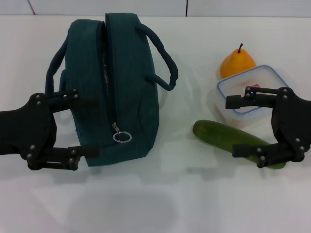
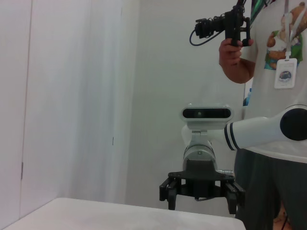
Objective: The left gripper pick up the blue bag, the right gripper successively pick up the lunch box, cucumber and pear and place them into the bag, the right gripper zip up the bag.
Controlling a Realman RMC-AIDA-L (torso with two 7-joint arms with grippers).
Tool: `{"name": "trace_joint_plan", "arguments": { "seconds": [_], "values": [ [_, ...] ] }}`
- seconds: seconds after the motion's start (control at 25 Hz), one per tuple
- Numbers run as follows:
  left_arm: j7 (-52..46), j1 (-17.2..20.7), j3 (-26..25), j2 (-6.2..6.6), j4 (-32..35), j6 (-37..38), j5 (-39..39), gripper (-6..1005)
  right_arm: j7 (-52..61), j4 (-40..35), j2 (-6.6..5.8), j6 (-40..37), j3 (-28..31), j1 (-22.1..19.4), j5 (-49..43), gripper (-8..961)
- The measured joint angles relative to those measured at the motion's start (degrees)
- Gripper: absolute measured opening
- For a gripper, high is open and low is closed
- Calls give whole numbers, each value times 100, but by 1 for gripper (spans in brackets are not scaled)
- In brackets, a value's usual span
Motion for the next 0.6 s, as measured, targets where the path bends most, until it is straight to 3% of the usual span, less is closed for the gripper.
{"name": "trace_joint_plan", "arguments": {
  "seconds": [0.4,0.6],
  "values": [
    [4,0,-11,0,2,0,21,875,0,14,0,6,6,1,0,857],
    [-79,-23,-452,0,3,-1,-14,876,0,38,0,11,35,1,0,857]
  ]
}}
